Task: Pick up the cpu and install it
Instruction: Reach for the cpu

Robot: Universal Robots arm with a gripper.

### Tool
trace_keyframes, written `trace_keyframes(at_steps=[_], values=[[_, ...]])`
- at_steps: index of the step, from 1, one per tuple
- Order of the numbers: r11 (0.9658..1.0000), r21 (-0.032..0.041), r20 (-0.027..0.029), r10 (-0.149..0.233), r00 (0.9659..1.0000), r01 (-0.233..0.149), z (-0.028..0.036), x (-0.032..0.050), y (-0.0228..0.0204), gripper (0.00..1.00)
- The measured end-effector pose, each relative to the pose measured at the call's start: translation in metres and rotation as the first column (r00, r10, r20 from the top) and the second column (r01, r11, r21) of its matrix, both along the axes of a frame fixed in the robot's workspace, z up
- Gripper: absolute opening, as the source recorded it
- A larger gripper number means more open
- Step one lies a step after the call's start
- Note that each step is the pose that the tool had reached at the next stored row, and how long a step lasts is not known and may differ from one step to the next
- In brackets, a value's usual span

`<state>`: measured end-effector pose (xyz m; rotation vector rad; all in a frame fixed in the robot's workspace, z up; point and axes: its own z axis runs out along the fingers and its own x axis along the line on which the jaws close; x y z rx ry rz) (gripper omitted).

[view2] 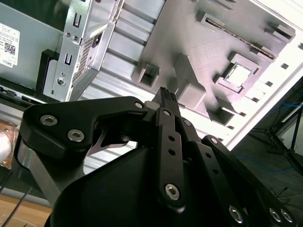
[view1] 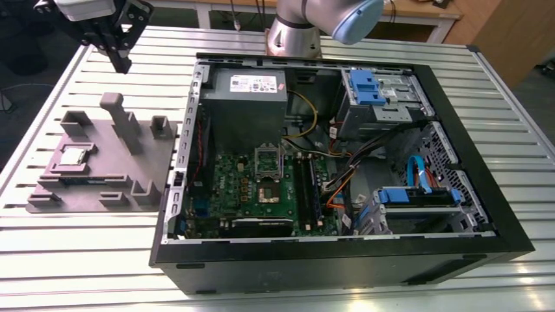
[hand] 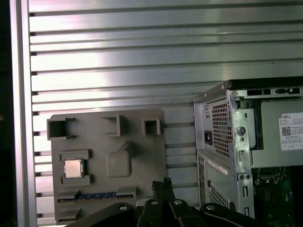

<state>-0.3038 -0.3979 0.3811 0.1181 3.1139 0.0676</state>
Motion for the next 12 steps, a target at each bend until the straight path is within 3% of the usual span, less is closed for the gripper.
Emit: trace_keyframes(at_steps=[12], values=[[1.0000,0.0000,0.0000,0.000,1.0000,0.000,-0.0005,-0.0049,0.0000,0.10]])
